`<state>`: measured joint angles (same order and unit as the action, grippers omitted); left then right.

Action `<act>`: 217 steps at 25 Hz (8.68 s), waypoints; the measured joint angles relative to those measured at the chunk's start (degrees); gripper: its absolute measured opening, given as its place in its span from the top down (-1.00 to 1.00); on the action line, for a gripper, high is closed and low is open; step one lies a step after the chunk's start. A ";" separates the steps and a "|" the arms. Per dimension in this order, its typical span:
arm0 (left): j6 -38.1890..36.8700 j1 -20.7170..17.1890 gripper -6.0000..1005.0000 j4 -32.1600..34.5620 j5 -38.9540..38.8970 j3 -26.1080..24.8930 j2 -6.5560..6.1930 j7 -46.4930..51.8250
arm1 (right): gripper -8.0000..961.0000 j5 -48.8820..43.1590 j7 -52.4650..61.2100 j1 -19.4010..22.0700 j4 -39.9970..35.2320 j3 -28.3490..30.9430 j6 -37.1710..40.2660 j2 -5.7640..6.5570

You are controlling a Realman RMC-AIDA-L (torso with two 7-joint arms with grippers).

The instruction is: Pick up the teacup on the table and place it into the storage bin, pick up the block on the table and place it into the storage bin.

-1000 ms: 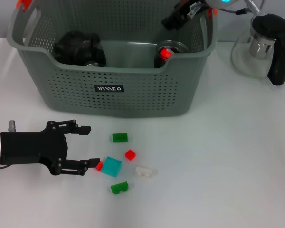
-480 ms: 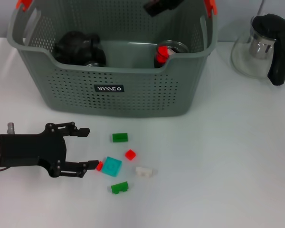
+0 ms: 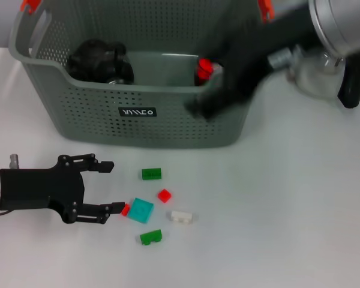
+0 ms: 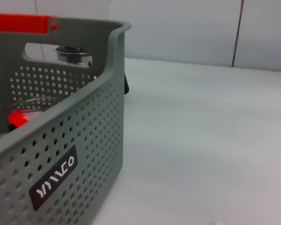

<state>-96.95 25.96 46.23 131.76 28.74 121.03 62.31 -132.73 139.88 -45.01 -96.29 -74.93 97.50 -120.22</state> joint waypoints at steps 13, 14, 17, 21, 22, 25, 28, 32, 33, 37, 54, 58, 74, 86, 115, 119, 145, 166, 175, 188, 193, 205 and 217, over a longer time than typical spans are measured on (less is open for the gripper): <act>0.07 0.15 -0.69 0.00 -0.09 0.00 -0.10 -0.56 | -0.96 -3.23 5.80 -0.75 11.89 -16.94 2.38 -0.20; 0.06 0.15 -0.69 -0.01 -0.10 0.00 -0.10 -0.61 | -0.96 -3.24 5.83 -1.43 14.07 -18.25 0.96 -0.20; 0.04 0.23 -0.69 -0.01 -0.21 0.00 -0.10 -0.64 | -0.96 -3.30 5.89 -3.86 20.27 -21.17 -3.31 -0.27; 0.01 0.24 -0.69 -0.01 -0.35 0.00 -0.10 -0.66 | -0.96 -3.27 5.87 -6.90 28.31 -24.97 -9.72 -0.47; 0.01 0.24 -0.69 -0.01 -0.36 0.00 -0.10 -0.67 | -0.96 -3.25 5.88 -7.50 29.92 -26.07 -11.51 -0.52; 0.00 0.24 -0.69 0.00 -0.37 0.00 -0.10 -0.68 | -0.96 -3.12 6.02 -8.98 33.92 -29.18 -15.61 -0.71; 0.00 0.24 -0.69 -0.01 -0.37 0.00 -0.10 -0.69 | -0.96 -3.06 6.99 -10.03 36.68 -31.82 -18.98 -0.80; 0.16 0.24 -0.69 -0.10 -0.37 0.00 -0.10 -0.71 | -0.96 -2.98 8.16 -10.49 38.53 -35.24 -23.16 -0.93; 0.22 0.23 -0.69 -0.12 -0.37 0.00 -0.10 -0.72 | -0.96 -2.96 8.54 -10.53 38.68 -36.14 -24.08 -0.95; 0.42 0.23 -0.69 -0.17 -0.37 0.00 -0.10 -0.80 | -0.95 -2.42 9.14 -10.27 38.86 -38.79 -26.87 -1.13; 0.68 0.23 -0.69 -0.45 -0.37 0.00 -0.10 -0.81 | -0.33 0.21 9.40 -9.86 41.61 -44.82 -34.64 -1.37; 0.73 0.23 -0.69 -0.58 -0.37 0.00 -0.09 -0.84 | -0.09 0.73 9.24 -9.74 42.03 -45.74 -35.76 -1.43; 0.71 0.23 -0.69 -0.53 -0.37 0.00 -0.10 -0.88 | 0.30 1.68 8.97 -9.30 41.60 -46.39 -35.18 -1.18; 0.71 0.12 -0.69 -0.20 -0.28 -0.20 -0.10 -0.81 | 0.65 -4.28 8.83 -4.67 26.82 -34.02 -22.12 -0.13; -0.08 0.23 -0.69 -0.09 -0.26 -1.14 -0.18 -0.88 | 0.64 -22.49 6.59 -15.53 30.52 1.79 -30.53 0.09; -0.08 0.24 -0.69 -0.09 -0.28 -1.23 -0.19 -0.88 | 0.64 -24.63 6.62 -17.15 37.27 1.63 -33.88 0.04; -0.08 0.28 -0.69 -0.09 0.00 -1.41 -0.28 -0.53 | -0.10 -22.52 7.76 -13.92 29.76 1.36 -34.07 -0.08; 0.01 0.09 -0.69 0.00 0.17 -1.49 -0.30 -0.83 | -0.93 2.77 2.45 1.16 3.50 -6.16 3.97 -0.12; 0.03 0.40 -0.69 0.00 0.15 -1.50 -0.43 -0.87 | -0.88 2.63 0.32 -1.22 20.03 -19.17 -3.79 -0.34; 0.04 0.67 -0.69 -0.29 0.01 -1.50 -0.53 -0.88 | -0.77 5.45 -1.36 -6.05 35.70 -37.36 -26.55 -0.82; 0.15 0.68 -0.69 -0.36 -0.01 -1.49 -0.53 -0.81 | -0.74 7.41 -1.47 -6.62 37.27 -40.85 -30.36 -0.98; 0.46 0.59 -0.69 -0.45 -0.30 -1.37 -0.34 -0.84 | -0.64 11.25 -2.38 -6.75 41.98 -44.80 -39.19 -1.35; 0.54 0.62 -0.69 -0.53 -0.29 -1.49 -0.36 -0.88 | -0.32 14.39 -3.91 -7.03 44.66 -45.96 -41.56 -1.47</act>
<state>-96.41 26.58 45.71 131.47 27.25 120.67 61.43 -118.34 135.98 -52.04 -51.64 -120.89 55.94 -121.68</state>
